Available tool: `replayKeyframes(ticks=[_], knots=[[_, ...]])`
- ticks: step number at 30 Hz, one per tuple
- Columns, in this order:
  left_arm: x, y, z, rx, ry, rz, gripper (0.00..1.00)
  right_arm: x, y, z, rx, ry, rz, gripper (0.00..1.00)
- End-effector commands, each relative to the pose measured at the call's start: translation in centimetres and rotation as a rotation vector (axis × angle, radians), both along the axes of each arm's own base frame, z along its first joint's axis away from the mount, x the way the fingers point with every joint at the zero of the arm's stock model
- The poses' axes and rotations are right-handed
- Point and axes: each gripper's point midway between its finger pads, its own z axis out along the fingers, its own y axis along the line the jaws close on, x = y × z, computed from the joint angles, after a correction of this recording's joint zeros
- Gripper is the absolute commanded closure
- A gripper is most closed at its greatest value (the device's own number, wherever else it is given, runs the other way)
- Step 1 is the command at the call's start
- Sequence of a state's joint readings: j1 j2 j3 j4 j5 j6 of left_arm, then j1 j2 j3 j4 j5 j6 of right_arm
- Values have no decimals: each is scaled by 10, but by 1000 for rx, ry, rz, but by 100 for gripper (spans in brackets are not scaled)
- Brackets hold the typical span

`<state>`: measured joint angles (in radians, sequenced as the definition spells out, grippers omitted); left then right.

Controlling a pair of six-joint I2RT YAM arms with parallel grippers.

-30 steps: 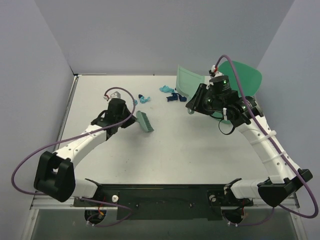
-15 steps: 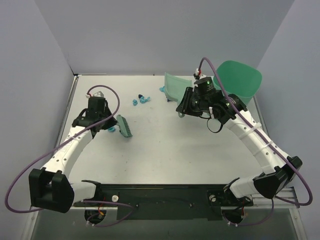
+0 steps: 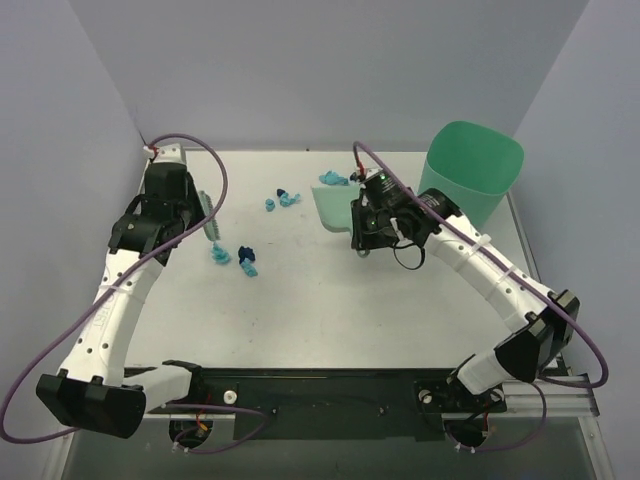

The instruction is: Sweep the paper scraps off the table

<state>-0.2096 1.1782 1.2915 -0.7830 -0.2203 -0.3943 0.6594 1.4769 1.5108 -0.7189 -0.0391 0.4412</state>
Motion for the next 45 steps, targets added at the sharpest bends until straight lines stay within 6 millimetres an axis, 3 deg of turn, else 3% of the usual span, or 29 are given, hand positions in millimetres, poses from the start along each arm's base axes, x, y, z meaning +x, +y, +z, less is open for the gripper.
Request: replayKeyframes(ticks=[1, 8, 13, 18, 31, 39, 45], knots=[[0, 62, 38, 298, -43, 181, 100, -32, 6, -43, -200, 84, 213, 100], [34, 68, -21, 465, 168, 143, 100, -59, 31, -95, -312, 160, 424, 100], [60, 49, -57, 467, 256, 16, 100, -73, 57, -120, -374, 172, 561, 100], [70, 23, -86, 424, 330, -161, 100, -81, 74, -137, -430, 193, 657, 100], [52, -49, -133, 269, 443, -505, 100, -59, 108, -154, -491, 189, 711, 100], [37, -84, -139, 135, 466, -642, 100, -44, 125, -159, -516, 172, 732, 100], [16, -104, -139, 47, 487, -717, 100, -27, 125, -160, -571, 125, 693, 100]])
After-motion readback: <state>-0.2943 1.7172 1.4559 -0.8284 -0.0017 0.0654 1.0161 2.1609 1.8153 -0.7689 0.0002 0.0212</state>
